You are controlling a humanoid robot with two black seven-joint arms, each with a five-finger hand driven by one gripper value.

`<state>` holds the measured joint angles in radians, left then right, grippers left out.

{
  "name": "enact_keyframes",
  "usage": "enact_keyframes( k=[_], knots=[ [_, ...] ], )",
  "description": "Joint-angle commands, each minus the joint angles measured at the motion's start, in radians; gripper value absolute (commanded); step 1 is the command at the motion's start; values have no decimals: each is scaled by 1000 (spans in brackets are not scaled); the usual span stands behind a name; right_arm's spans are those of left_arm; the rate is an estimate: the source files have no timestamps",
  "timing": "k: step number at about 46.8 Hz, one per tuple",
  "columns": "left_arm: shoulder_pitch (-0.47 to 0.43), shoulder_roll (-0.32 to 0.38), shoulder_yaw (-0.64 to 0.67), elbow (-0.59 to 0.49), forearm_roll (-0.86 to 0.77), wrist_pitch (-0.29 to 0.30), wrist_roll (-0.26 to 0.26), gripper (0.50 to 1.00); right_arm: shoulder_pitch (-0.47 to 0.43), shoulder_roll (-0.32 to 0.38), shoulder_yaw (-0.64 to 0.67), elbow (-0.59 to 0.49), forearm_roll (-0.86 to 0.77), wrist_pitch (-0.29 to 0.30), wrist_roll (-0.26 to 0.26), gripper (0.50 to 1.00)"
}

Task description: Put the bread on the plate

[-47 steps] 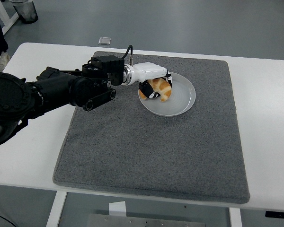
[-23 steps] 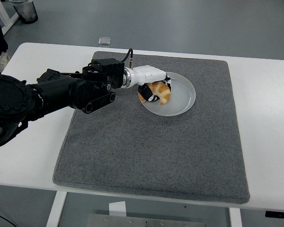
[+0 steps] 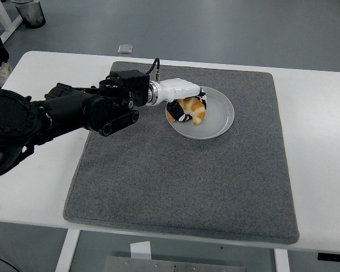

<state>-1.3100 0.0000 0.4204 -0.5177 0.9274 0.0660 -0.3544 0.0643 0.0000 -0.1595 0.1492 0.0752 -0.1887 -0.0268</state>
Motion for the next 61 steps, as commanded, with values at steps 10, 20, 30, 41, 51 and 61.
enact_keyframes(
  k=[10, 20, 30, 41, 51, 61],
  knots=[
    [-2, 0, -15, -18, -12, 0, 0, 990, 0, 0, 0, 1, 0, 0, -1, 952],
    [-12, 0, -60, -25, -13, 0, 0, 990, 0, 0, 0, 1, 0, 0, 1, 952],
    [-37, 0, -126, -47, -18, -2, 0, 990, 0, 0, 0, 0, 0, 0, -1, 952],
    [-38, 0, -281, -38, -76, -3, 2, 990, 0, 0, 0, 1, 0, 0, -1, 952],
    [-37, 0, -324, 1, -261, -3, 8, 990, 0, 0, 0, 0, 0, 0, -1, 952],
    [-37, 2, -325, 36, -576, -2, 32, 990, 0, 0, 0, 0, 0, 0, 1, 952]
  ],
)
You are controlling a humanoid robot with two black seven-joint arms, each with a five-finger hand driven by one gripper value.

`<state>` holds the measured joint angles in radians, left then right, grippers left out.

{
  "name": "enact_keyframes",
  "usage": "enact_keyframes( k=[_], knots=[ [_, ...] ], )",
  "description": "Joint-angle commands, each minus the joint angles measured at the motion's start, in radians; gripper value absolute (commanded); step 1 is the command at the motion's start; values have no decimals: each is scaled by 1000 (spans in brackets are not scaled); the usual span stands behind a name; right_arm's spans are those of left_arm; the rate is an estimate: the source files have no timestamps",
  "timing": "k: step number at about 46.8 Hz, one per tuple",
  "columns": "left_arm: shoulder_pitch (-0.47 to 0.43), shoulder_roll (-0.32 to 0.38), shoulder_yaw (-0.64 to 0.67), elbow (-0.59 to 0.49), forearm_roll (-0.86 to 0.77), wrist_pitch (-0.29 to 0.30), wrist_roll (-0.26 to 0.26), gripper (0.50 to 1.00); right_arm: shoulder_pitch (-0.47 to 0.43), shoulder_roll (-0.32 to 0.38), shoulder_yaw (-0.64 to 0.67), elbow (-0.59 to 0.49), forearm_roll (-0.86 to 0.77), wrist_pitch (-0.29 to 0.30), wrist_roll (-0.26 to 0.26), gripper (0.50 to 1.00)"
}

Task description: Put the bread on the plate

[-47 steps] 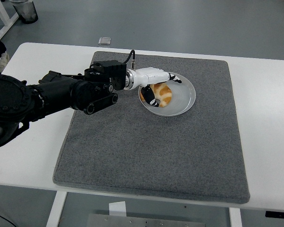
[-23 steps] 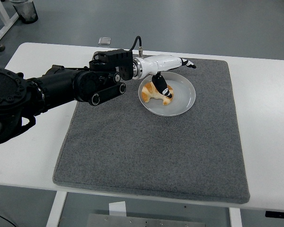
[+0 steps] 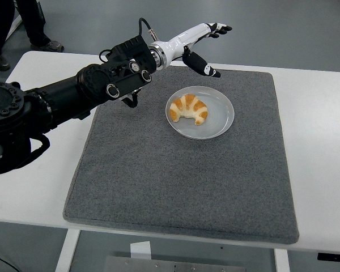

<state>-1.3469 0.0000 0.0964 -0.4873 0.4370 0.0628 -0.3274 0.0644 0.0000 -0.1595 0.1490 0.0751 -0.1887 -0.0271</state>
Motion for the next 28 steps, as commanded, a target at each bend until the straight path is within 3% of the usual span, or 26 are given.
enact_keyframes(
  k=[1, 16, 28],
  knots=[
    [0, 6, -1, 9, -112, 2, 5, 992, 0, 0, 0, 0, 0, 0, 0, 952],
    [14, 90, -90, 7, -403, 2, 10, 992, 0, 0, 0, 1, 0, 0, 1, 952],
    [103, 161, -294, 1, -488, -11, 30, 994, 0, 0, 0, 0, 0, 0, 0, 952]
  ],
)
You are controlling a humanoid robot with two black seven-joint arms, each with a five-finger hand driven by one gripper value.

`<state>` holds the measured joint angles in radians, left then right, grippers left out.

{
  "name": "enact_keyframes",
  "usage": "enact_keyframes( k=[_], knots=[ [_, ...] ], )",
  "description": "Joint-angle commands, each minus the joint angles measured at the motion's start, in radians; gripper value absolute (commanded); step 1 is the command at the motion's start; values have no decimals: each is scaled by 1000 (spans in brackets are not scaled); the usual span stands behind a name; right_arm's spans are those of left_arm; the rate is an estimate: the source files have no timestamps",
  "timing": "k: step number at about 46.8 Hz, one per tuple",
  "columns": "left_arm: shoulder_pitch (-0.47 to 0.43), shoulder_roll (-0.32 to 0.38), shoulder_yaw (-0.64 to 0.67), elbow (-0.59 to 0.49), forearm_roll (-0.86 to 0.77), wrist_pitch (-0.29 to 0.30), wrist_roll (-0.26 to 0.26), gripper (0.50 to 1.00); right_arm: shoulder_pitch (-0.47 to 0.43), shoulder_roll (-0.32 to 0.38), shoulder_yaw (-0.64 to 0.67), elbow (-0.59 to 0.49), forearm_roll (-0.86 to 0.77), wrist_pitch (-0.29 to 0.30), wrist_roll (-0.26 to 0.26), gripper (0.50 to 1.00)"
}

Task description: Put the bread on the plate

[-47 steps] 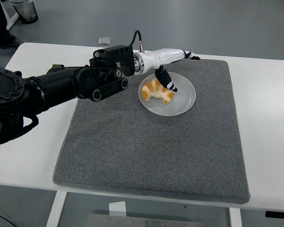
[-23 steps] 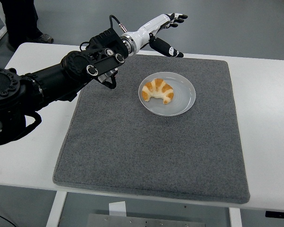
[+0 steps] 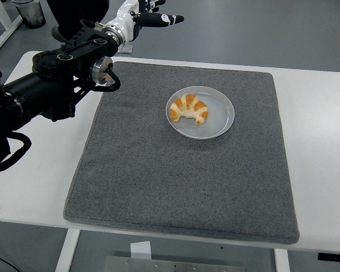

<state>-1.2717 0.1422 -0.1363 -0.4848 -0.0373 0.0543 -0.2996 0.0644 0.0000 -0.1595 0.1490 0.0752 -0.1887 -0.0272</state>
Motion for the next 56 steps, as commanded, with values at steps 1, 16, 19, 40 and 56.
enact_keyframes(
  k=[1, 16, 19, 40, 56],
  knots=[
    [38, 25, -78, -5, -15, -4, 2, 994, 0, 0, 0, 0, 0, 0, 0, 952],
    [228, 126, -373, -110, -16, -14, 2, 996, 0, 0, 0, 0, 0, 0, 0, 952],
    [268, 154, -427, -155, -18, -28, 0, 996, 0, 0, 0, 0, 0, 0, 1, 952],
    [396, 181, -664, -173, -42, -117, 0, 999, 0, 0, 0, 1, 0, 0, 1, 952],
    [403, 177, -664, -169, -47, -111, -3, 996, 0, 0, -3, 0, 3, 0, 1, 954]
  ],
)
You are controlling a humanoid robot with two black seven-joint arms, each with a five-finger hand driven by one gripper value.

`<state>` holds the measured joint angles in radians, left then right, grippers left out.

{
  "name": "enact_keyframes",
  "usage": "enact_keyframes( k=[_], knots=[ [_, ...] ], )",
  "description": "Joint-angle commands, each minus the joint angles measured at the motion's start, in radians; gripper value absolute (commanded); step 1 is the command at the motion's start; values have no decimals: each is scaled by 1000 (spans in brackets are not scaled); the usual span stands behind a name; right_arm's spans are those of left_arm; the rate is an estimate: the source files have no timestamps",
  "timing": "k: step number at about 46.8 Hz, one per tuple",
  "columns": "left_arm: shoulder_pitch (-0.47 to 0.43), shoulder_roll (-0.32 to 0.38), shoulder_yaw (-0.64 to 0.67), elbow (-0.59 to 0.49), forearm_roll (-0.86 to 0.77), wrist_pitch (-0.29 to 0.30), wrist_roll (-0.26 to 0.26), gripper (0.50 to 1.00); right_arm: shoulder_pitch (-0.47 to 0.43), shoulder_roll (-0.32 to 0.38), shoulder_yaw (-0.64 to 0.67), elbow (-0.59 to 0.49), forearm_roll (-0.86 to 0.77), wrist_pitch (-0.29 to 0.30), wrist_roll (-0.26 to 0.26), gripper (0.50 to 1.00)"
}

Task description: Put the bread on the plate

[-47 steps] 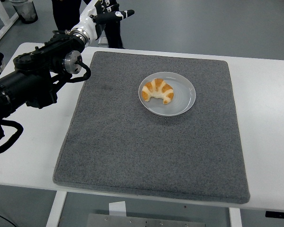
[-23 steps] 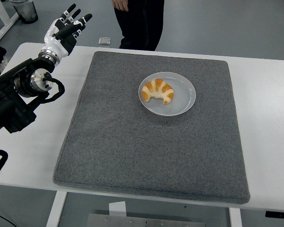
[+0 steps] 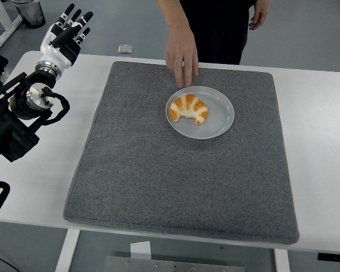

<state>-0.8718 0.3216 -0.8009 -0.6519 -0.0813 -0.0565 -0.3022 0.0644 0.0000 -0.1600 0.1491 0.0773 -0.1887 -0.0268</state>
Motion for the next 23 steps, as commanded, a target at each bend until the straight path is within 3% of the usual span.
enact_keyframes(
  k=[1, 23],
  knots=[
    [4, -4, 0, -2, -6, 0, 0, 996, 0, 0, -3, 1, 1, 0, 1, 952],
    [0, -9, -1, -2, -12, 1, -5, 996, -18, 0, -3, 1, 1, 0, -1, 952]
  ],
)
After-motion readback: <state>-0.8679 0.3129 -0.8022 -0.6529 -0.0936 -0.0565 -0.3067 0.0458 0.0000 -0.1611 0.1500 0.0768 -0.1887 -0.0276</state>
